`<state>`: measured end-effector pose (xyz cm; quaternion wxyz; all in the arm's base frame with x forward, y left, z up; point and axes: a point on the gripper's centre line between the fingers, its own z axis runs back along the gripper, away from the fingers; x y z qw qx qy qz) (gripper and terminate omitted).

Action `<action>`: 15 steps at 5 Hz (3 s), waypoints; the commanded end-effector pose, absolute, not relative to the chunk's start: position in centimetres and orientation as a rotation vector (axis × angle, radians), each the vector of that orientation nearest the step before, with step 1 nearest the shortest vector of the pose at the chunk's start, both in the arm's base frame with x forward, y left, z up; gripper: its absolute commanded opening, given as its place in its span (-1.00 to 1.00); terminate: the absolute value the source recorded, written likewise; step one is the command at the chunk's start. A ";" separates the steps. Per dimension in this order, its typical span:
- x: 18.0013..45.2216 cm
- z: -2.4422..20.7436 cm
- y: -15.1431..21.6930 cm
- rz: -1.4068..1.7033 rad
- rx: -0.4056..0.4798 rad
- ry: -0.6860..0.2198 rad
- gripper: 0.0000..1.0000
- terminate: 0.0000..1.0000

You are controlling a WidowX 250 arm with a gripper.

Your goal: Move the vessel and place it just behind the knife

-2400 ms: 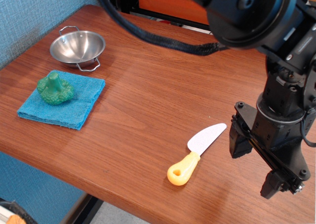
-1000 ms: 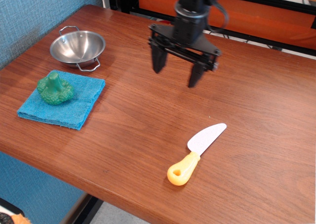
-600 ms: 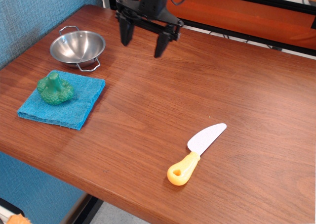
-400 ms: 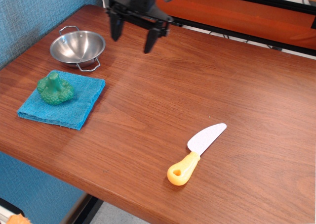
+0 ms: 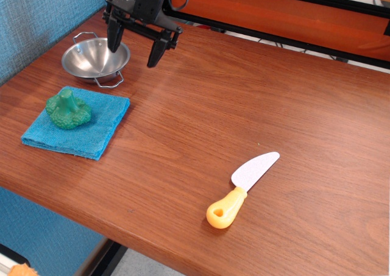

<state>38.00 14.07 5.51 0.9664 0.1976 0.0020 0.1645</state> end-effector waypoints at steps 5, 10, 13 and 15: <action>37.2 4.3 18.5 0.456 0.487 -0.075 -1.00 -1.00; 39.3 10.3 14.9 0.205 0.526 -0.113 -1.00 -1.00; 38.3 12.0 3.7 0.075 0.439 -0.262 -1.00 -1.00; 37.8 9.9 -5.7 -0.112 0.368 -0.304 -1.00 -1.00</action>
